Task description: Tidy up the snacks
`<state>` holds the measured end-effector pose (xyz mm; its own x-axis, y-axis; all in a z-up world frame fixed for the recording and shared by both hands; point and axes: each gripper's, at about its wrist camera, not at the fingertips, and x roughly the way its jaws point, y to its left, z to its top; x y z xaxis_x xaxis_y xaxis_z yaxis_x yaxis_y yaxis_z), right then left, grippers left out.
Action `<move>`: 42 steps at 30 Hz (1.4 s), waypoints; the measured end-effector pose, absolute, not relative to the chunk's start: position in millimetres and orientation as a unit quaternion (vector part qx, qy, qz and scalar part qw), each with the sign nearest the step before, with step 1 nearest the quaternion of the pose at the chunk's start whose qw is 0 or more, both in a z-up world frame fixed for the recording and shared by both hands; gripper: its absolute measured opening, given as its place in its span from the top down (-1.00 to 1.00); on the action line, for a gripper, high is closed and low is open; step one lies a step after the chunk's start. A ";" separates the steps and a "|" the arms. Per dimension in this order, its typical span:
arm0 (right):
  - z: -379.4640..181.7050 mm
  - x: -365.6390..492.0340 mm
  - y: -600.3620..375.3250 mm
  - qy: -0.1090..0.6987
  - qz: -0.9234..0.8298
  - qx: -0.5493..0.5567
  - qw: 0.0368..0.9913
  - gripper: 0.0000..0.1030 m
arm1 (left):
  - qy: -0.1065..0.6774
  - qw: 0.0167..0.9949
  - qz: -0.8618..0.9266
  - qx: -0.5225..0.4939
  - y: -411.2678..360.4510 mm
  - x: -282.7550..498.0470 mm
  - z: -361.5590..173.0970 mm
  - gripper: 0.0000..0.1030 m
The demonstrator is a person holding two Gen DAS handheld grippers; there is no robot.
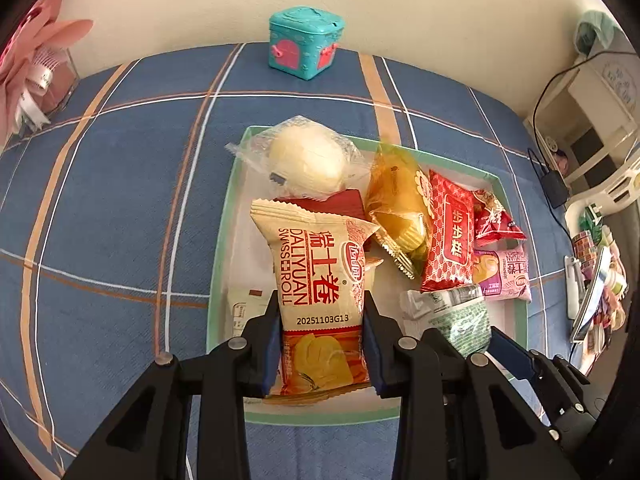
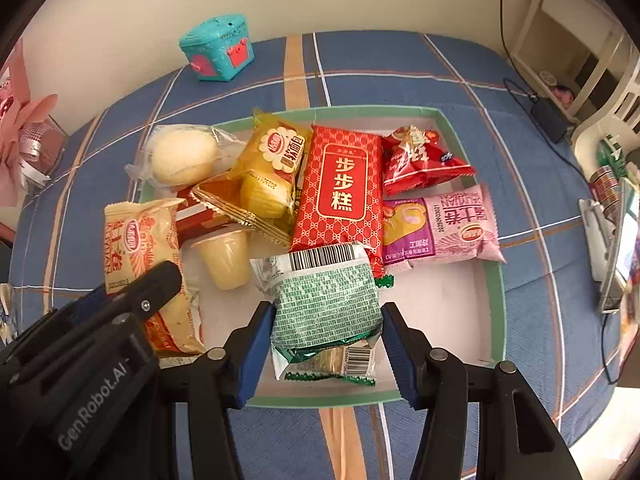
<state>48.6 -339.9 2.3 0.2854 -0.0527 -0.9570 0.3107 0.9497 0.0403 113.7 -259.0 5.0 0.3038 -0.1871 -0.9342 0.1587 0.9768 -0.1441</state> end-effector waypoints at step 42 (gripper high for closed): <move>13.1 -33.8 -303.8 0.540 -0.081 0.119 0.829 -1.00 | 0.538 0.842 0.012 0.024 -155.7 25.3 20.6 -0.93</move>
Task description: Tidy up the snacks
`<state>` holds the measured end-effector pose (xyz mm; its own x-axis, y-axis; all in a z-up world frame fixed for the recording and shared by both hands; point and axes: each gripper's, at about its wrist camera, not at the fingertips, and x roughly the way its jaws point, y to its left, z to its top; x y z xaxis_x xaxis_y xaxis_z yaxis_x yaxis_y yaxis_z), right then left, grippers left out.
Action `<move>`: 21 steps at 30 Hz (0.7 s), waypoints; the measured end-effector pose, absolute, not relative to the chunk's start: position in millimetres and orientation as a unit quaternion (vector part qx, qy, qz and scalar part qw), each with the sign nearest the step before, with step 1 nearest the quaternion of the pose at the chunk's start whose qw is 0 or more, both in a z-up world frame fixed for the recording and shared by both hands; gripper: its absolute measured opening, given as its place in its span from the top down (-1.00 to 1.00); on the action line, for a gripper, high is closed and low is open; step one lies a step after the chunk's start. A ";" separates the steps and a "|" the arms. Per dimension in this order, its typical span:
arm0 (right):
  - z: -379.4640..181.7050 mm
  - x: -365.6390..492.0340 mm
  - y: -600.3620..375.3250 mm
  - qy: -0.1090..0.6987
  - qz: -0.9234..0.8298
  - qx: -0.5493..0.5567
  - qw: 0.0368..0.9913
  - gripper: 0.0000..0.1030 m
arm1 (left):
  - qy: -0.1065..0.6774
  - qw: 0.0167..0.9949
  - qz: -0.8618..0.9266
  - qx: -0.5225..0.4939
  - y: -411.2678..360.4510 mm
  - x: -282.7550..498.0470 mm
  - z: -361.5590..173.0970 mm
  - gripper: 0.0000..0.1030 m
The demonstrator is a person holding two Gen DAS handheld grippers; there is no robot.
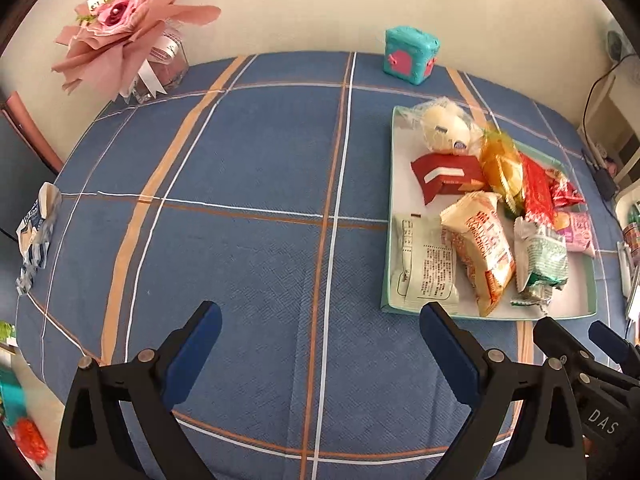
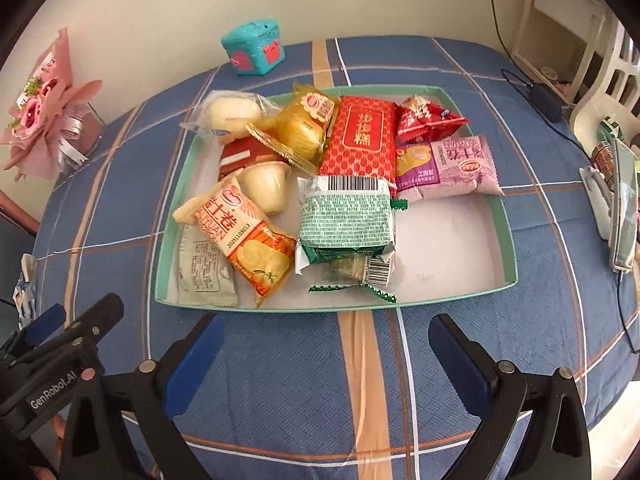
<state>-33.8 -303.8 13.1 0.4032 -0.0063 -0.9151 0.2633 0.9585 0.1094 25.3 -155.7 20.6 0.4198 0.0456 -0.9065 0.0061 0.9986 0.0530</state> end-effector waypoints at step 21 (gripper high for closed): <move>26.2 -31.8 -305.6 0.522 -0.085 0.117 0.841 -1.00 | 0.526 0.846 0.045 0.074 -163.5 20.7 30.7 -0.93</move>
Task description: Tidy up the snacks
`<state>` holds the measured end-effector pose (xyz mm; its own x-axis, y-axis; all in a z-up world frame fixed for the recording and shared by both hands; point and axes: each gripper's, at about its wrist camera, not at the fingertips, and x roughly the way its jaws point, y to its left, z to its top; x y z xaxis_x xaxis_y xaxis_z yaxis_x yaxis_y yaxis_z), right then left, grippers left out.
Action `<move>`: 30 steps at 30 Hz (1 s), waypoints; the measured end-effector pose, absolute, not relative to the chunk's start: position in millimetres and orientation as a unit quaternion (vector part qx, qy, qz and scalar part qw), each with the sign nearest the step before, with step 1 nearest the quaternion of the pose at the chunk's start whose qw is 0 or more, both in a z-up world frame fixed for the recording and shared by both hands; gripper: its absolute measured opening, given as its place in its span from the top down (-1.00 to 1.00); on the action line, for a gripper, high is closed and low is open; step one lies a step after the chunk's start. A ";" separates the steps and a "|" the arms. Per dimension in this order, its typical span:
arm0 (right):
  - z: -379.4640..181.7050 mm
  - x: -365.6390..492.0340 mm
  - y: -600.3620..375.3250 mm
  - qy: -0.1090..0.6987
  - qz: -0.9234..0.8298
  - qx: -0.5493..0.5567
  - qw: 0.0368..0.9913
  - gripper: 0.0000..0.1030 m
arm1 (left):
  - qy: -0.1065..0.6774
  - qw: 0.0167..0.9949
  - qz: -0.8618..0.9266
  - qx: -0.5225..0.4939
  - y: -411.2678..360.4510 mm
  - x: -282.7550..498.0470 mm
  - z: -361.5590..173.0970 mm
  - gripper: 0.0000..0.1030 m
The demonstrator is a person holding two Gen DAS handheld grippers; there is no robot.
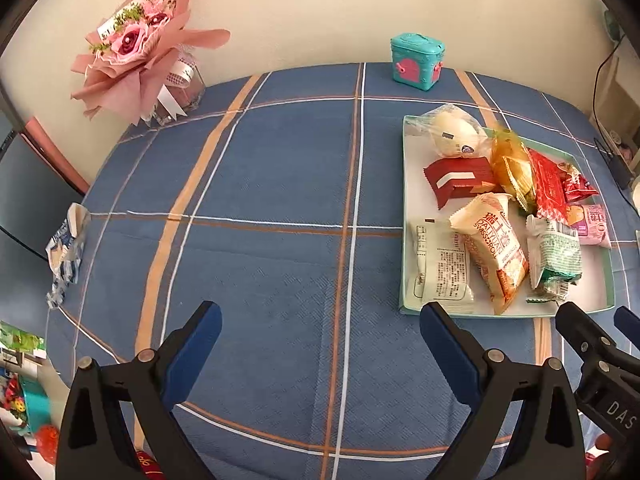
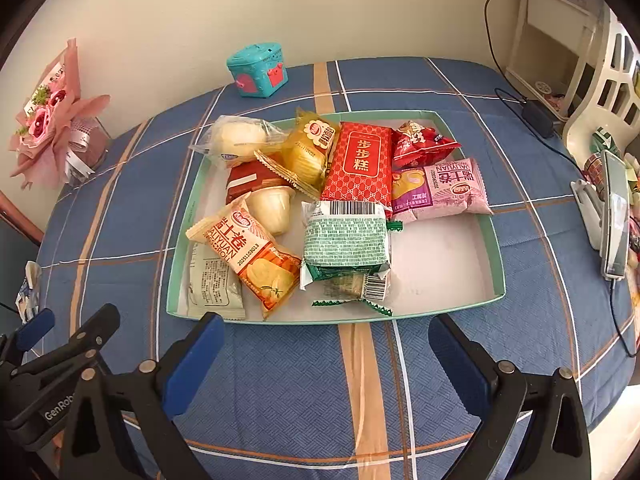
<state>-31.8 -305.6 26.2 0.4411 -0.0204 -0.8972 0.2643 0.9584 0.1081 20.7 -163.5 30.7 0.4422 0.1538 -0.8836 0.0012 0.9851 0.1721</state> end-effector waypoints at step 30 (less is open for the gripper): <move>21.7 -30.3 -305.2 0.530 -0.087 0.112 0.836 -1.00 | 0.536 0.840 0.062 0.053 -156.9 23.6 30.5 -0.93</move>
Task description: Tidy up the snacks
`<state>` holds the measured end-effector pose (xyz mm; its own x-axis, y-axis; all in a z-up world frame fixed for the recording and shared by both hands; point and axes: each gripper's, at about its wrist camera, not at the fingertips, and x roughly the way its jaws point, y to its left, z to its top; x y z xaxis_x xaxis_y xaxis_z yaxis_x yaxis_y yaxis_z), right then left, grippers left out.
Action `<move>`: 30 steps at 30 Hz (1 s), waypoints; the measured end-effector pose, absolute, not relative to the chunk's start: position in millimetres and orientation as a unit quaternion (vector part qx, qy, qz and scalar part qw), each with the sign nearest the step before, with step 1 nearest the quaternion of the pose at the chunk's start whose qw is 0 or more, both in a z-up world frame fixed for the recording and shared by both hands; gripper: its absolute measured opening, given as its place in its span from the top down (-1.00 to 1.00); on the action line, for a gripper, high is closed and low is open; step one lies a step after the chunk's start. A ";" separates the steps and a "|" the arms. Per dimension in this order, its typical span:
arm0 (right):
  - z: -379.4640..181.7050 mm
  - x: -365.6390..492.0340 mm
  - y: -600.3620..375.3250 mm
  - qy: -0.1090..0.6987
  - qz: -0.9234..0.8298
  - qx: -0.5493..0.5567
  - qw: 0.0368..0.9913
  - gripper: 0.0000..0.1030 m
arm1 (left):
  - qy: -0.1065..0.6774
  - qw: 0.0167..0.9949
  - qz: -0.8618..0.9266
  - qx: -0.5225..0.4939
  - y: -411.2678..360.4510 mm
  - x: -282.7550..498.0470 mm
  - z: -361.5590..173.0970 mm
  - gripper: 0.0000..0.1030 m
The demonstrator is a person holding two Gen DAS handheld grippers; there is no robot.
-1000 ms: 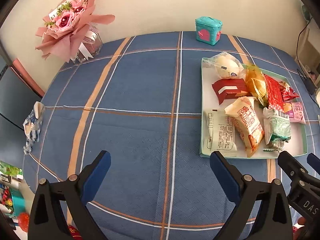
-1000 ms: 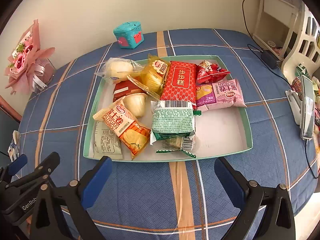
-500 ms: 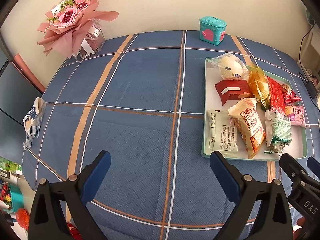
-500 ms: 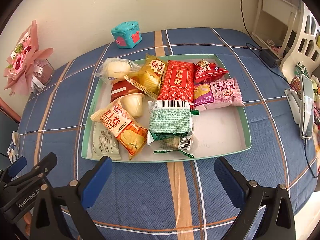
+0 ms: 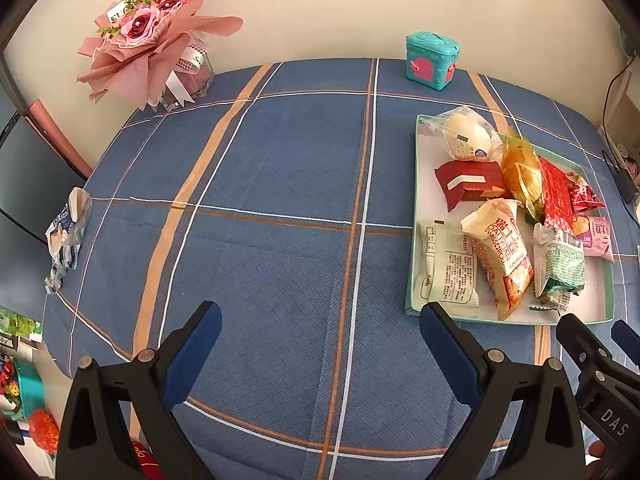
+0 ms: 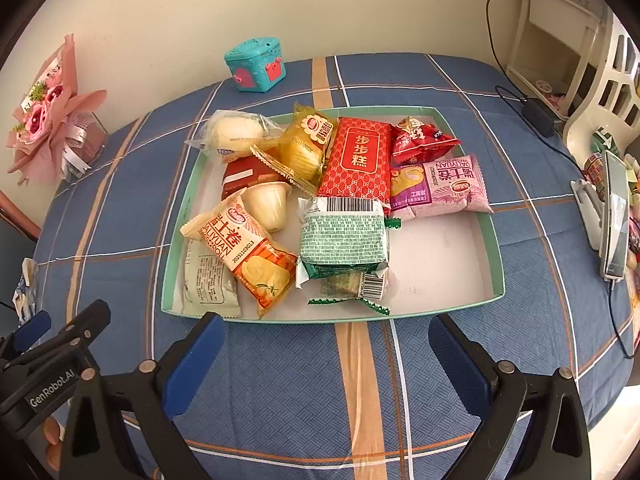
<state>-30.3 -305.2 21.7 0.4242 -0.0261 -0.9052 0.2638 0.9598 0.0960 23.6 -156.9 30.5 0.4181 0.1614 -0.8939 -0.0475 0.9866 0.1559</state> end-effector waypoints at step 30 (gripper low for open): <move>18.4 -29.7 -303.3 0.538 -0.082 0.103 0.833 -1.00 | 0.528 0.847 0.059 0.037 -152.4 20.9 36.2 -0.93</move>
